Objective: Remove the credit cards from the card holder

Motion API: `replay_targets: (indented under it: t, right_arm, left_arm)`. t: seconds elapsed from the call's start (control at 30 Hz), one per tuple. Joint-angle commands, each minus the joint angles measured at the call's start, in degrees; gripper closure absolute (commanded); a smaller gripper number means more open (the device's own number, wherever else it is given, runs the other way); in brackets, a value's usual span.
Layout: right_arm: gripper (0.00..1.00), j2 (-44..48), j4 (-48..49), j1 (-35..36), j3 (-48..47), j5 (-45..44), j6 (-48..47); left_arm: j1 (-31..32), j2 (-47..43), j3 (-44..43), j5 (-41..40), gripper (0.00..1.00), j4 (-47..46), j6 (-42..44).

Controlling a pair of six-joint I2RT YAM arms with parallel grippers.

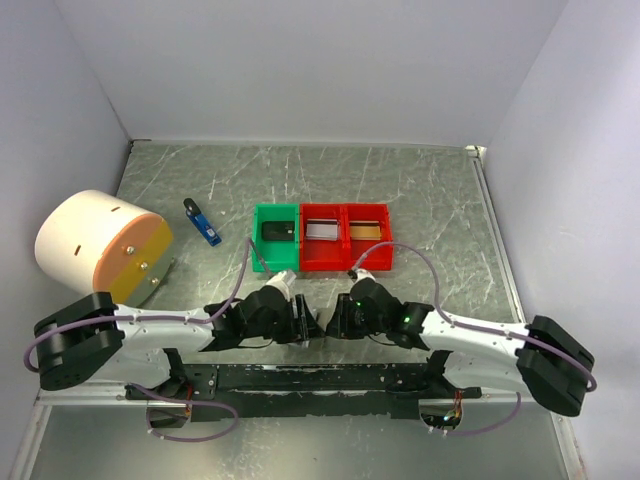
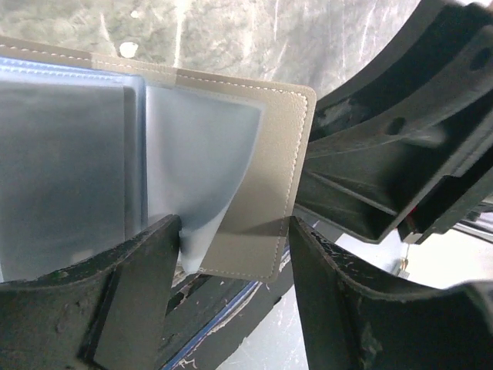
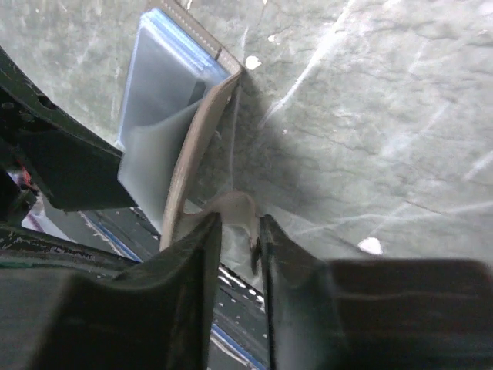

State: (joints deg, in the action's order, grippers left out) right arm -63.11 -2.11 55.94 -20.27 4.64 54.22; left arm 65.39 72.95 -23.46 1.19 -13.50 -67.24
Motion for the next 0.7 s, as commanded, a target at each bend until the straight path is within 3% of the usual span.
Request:
replay_targets:
  t: [0.0, 0.23, 0.47, 0.67]
  right_arm:
    - [0.66, 5.56, -7.79, 0.01, -2.57, -6.46, -0.51]
    - [0.57, 11.32, -22.64, -0.09, -9.99, -16.19, -0.65]
    - [0.45, 7.69, -17.82, 0.00, -13.17, -11.24, -3.08]
    - [0.43, -1.53, -17.32, 0.02, -13.87, -10.49, -3.58]
  left_arm:
    - [0.79, 1.41, 1.18, 3.99, 0.32, -6.22, 1.37]
    - [1.21, 3.31, -1.52, 4.32, 0.25, -4.76, 4.06]
    - [1.96, 5.89, -3.91, 4.96, 0.23, -4.86, 5.51]
    - [2.85, 5.88, -5.16, 5.24, 0.23, -3.82, 6.83]
